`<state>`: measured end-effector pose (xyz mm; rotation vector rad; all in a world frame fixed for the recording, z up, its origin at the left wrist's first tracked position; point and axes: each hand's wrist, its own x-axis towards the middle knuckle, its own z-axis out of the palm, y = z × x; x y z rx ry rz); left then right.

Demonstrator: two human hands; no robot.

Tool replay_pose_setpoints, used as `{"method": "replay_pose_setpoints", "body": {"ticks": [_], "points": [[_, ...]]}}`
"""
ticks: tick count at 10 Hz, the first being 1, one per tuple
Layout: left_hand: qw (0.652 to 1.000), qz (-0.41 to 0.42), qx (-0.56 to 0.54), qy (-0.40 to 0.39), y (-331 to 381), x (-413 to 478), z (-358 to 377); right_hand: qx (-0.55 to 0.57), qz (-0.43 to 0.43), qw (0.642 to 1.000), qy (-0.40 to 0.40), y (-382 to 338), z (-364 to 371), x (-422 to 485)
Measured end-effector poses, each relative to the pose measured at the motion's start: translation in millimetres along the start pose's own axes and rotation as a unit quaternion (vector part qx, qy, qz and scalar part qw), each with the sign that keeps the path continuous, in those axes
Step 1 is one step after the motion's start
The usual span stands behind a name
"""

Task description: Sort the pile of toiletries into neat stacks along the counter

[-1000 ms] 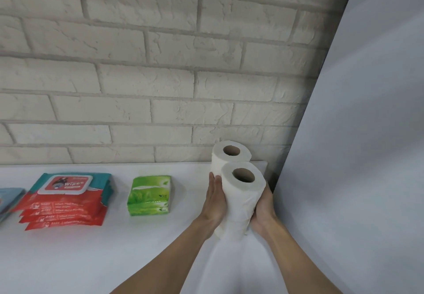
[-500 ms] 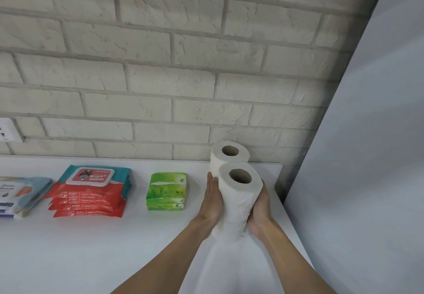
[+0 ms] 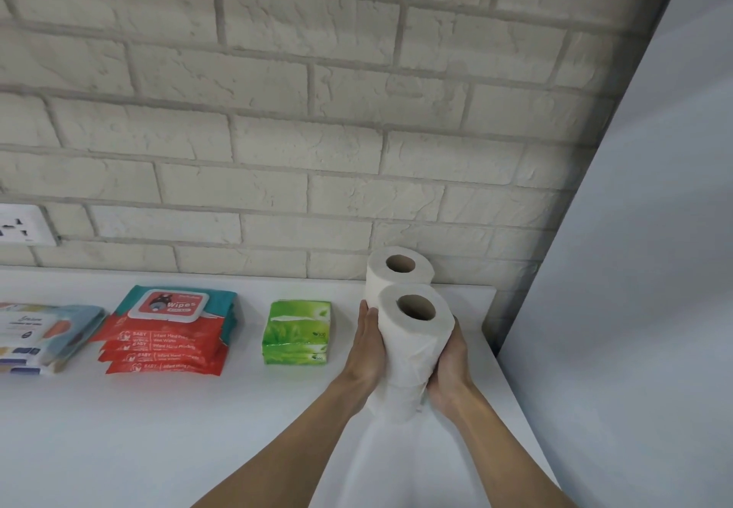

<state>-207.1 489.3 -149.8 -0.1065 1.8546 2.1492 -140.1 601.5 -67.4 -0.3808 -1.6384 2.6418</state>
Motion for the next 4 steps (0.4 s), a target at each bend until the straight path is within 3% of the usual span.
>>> {"method": "replay_pose_setpoints", "body": {"ticks": [1,4], "points": [[1.000,0.008,0.004,-0.008,16,-20,-3,-0.006,-0.002,1.000,-0.020,-8,-7,0],[0.996,0.039,0.062,0.046,47,-85,-41,-0.102,-0.041,0.993,0.036,-45,-17,-13]]}}
